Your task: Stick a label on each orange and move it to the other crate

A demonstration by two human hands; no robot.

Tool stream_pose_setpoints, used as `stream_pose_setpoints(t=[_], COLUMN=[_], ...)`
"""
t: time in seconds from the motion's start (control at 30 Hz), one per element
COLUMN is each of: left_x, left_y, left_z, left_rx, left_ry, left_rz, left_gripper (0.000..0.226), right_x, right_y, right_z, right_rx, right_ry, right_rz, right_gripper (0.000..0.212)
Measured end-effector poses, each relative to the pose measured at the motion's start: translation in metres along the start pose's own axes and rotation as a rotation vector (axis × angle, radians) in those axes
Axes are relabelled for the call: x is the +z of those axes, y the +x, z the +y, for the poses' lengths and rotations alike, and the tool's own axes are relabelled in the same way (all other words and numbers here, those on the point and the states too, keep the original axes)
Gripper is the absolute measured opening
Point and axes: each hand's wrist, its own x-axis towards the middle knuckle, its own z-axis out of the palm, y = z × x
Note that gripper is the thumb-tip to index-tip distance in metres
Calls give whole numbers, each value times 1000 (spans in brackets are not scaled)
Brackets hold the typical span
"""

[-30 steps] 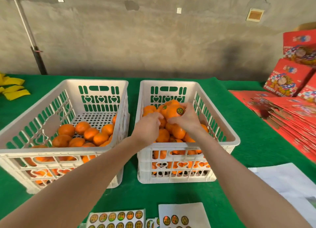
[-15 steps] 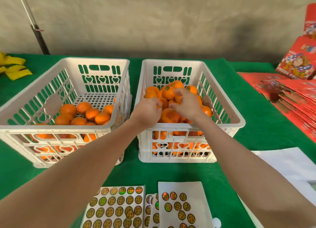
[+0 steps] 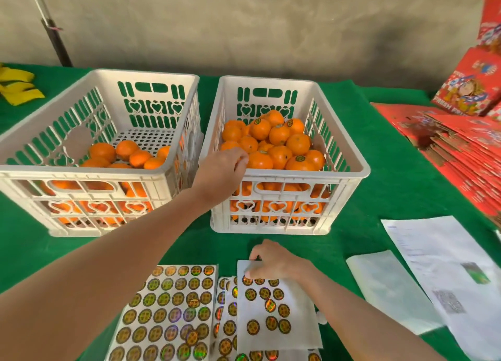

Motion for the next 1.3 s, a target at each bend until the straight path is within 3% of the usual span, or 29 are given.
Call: stream_pose_setpoints(t=[0.07,0.17,0.27,0.33,0.43,0.47,0.63,0.73,0.83,1.1,1.3], left_x=[-3,-6,6,17,35,41,56,57,57,57,55], left_y=[-8,-32,-72,-90,-102,-104,-107,-104,-101,-100,-101], left_z=[0,2,1,1,5,6,16,18,19,15,11], left_rx=[-26,34,102,-140,-745,-872,-1079,-1114,-1097,-1067,-1002], left_ry=[-111,-122,-124,-267,-603,-730,-946,-910,-910,-901,-841], left_rz=[36,197,241,63,-397,-477,-412,-378,-381,-412,-437], left_gripper=[19,21,22,22,27,25,14,13,9,12,12], right_x=[3,-4,-18,-27,-35,-37,-32,-23,-18,-18,-21], right_y=[2,0,-5,-10,-17,-19,-28,-35,-39,-39,-39], right_z=[-2,-2,4,11,20,21,23,24,24,15,14], right_rx=[-16,-85,-129,-169,-202,-214,-236,-289,-395,-601,-650], right_ry=[-25,66,109,193,344,361,365,322,217,-21,-106], right_rz=[13,46,109,162,232,253,366,502,595,541,580], right_gripper=[26,39,32,31,31,34,37,7,15,28,12])
